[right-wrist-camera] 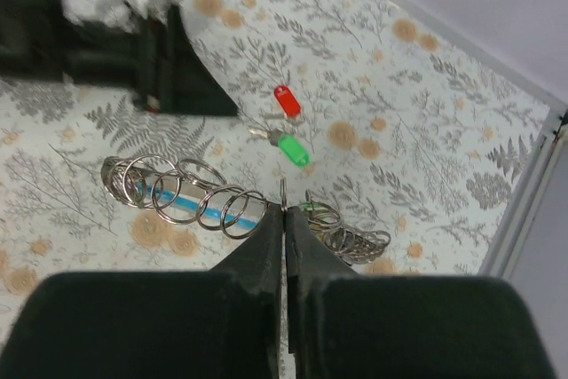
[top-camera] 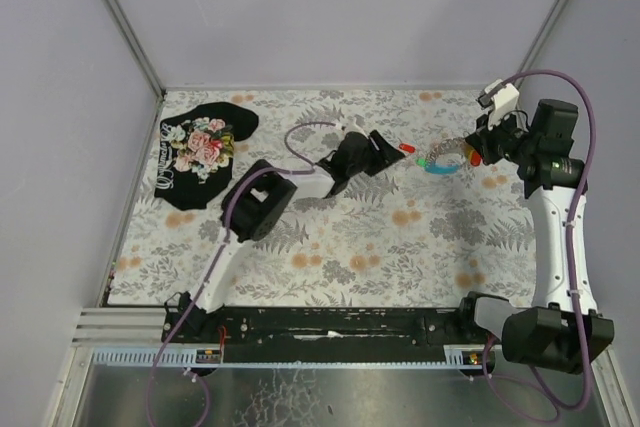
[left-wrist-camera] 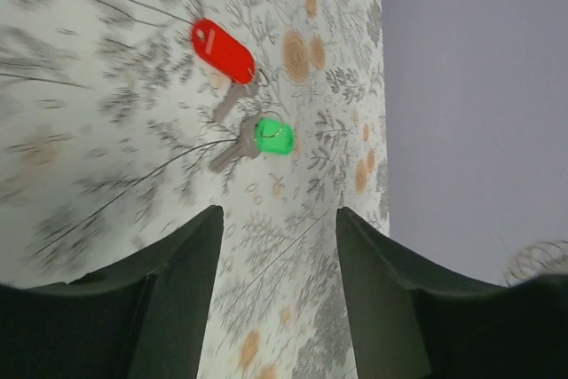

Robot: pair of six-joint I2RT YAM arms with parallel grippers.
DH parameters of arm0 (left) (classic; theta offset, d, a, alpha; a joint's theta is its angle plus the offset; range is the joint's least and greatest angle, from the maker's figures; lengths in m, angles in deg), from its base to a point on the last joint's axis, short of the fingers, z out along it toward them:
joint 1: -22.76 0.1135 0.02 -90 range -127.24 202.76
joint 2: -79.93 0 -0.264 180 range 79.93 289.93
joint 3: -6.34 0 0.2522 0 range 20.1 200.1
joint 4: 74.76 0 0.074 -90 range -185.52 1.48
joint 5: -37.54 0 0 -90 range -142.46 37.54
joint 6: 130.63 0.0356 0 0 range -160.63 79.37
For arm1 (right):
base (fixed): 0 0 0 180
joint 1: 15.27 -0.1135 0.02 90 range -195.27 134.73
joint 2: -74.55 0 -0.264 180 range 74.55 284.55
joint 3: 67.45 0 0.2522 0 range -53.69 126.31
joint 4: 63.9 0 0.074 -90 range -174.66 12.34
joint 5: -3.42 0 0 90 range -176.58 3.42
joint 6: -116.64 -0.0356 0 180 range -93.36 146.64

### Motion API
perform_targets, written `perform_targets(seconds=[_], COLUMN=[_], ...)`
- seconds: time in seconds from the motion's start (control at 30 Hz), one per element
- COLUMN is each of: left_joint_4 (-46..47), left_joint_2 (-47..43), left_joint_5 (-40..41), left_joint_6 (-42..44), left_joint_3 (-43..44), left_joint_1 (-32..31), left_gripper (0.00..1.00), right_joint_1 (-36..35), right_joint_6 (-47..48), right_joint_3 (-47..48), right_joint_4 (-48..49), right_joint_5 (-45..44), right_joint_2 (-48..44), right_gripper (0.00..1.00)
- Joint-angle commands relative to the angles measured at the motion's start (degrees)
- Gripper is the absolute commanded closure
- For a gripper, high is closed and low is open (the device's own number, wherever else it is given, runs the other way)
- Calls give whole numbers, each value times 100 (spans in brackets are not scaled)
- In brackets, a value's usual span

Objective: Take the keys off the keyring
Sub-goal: Place the key at the center of the board, then place the keyring at the center of the board.

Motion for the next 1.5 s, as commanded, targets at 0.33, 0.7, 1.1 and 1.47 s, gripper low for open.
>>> perform_targets(seconds=[0.33, 0.7, 1.1, 1.47], left_joint_4=[-1442, -5334, -6397, -5728], left_joint_2=[-6113, -10467, -12275, -12155], left_joint_5=[1734, 3227, 2525, 2239], left_joint_6=[4298, 3379, 2213, 2055], left_joint_3=[-3784, -4497, -4825, -5174], left_joint_1=[691, 922, 922, 920], left_gripper=[20, 8, 8, 0], right_joint_1=[-922, -4131, -5164, -5050], right_joint_6=[1148, -233, -1376, -1032], right_joint_3=[-388, 1072, 5988, 4631], right_joint_4=[-579, 543, 159, 398], right_joint_5=[547, -59, -581, -140], right_joint_2=[683, 3459, 7413, 5917], right_gripper=[100, 100, 96, 1])
